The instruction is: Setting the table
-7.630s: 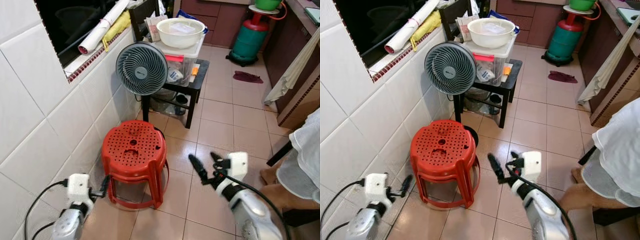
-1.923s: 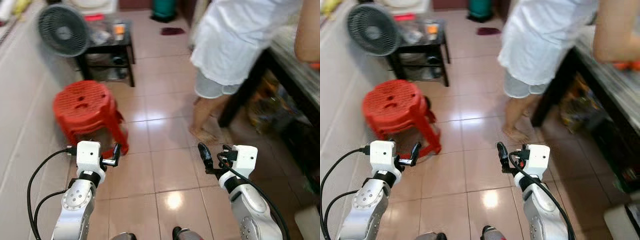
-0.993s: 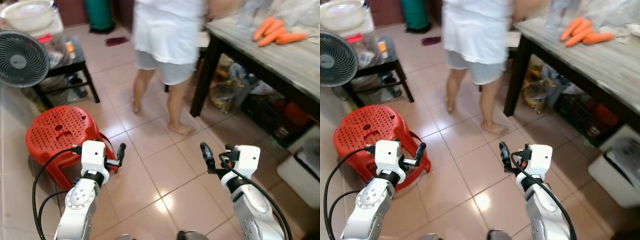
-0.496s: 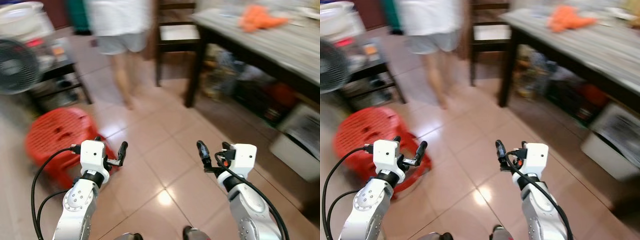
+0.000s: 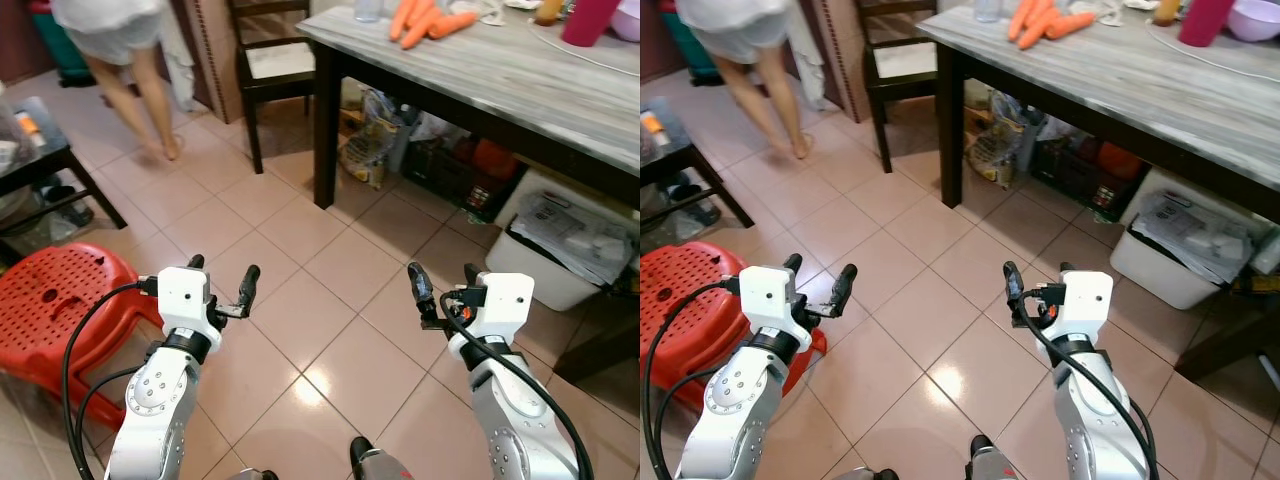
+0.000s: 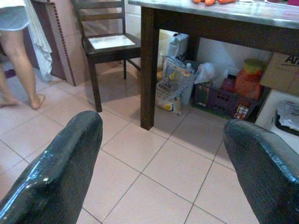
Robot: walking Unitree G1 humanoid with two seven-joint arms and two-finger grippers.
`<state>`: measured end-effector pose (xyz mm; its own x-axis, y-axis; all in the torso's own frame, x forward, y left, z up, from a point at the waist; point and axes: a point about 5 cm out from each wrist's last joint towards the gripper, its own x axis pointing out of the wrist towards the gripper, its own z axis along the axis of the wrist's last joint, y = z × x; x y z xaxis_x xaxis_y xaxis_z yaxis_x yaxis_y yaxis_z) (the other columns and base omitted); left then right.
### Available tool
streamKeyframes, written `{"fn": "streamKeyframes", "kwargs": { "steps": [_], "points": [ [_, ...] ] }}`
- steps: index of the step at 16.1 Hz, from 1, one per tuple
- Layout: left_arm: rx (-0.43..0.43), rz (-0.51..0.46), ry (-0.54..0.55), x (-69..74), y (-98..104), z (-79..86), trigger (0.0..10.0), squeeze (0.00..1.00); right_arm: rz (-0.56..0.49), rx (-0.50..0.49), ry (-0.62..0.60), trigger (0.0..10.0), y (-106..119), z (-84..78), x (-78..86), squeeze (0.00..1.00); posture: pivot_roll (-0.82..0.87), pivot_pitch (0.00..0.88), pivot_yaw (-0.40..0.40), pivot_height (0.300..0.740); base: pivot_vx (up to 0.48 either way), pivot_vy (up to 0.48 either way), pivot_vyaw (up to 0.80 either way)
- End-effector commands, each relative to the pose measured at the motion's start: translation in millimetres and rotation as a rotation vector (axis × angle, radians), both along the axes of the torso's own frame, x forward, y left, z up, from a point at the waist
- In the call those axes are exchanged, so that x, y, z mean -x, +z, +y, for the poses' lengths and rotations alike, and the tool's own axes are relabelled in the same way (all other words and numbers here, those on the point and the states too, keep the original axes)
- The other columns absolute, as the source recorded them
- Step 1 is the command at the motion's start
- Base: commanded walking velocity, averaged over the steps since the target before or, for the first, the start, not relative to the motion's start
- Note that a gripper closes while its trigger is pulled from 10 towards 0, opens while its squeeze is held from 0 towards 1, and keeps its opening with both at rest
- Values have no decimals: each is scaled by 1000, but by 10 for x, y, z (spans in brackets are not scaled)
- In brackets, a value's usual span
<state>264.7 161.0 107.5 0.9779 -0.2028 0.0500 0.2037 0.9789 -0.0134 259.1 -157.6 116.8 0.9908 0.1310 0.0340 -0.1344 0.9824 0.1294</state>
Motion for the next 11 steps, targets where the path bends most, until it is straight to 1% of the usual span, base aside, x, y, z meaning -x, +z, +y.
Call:
{"fn": "streamKeyframes", "kwargs": {
  "steps": [1,4,5,6,7,11],
  "points": [
    [-3,10,3,20,-5,18,10000,0,-7,0,6,10000,33,19,8,0,-102,168,37,740,0,0,-575],
    [0,14,-1,19,-8,8,10000,0,-12,2,14,10000,74,44,2,0,-102,166,34,740,0,0,-725],
    [0,14,-2,19,-8,12,10000,0,-21,10,18,10000,92,45,1,0,-101,164,34,740,0,-364,-800],
    [2,15,-3,18,2,10,10000,0,-34,46,9,10000,109,36,0,0,-102,163,33,740,0,-398,-800],
    [5,8,-7,14,32,-2,10000,0,-41,60,0,10000,124,30,-1,0,-102,164,32,740,0,-398,-800],
    [13,-4,-14,11,75,-38,10000,0,-48,63,4,10000,153,27,7,0,-108,167,30,740,0,-395,-800]
  ]
}}
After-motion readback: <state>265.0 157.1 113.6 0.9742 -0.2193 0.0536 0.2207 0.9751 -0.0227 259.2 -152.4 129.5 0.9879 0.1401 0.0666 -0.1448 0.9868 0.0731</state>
